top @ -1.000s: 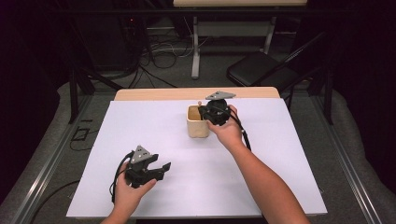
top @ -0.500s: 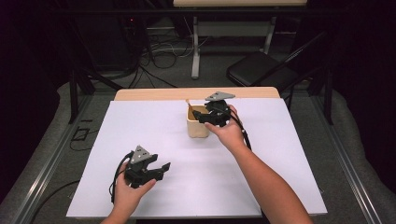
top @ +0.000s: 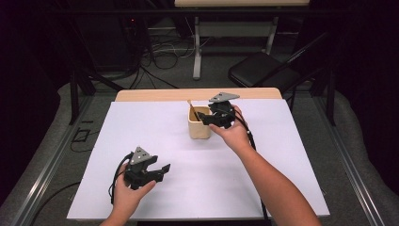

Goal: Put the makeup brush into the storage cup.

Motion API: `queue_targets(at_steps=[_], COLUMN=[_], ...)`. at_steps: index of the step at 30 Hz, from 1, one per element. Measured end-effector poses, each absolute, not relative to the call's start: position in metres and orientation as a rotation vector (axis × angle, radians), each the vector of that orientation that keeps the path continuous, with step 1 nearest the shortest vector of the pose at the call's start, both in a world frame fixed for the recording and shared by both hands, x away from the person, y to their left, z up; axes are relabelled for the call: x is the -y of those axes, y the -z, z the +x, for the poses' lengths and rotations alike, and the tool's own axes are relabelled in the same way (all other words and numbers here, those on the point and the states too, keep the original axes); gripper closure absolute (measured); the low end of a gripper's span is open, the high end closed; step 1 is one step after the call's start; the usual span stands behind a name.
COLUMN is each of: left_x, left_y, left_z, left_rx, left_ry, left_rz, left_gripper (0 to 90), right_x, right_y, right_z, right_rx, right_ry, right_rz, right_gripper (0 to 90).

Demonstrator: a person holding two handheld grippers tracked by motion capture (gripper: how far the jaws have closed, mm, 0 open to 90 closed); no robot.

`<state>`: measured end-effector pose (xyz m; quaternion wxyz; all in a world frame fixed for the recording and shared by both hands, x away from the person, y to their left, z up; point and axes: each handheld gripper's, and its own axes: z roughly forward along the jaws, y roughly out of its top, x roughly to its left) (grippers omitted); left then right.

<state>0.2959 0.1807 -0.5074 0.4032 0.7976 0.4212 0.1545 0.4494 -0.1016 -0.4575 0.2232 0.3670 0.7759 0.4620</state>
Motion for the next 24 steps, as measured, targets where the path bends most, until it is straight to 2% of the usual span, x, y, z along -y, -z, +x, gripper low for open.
queue_targets(at_steps=[24], left_x=[-0.201], left_y=[0.505], left_z=[0.295], left_rx=[-1.110], left_ry=[-0.386], left_rz=[2.048], left_gripper=[38.1], right_x=[0.114], right_y=[0.450], right_z=[0.427], right_rx=[-2.227], right_ry=[-1.266], right_rz=[0.916], right_gripper=[42.0])
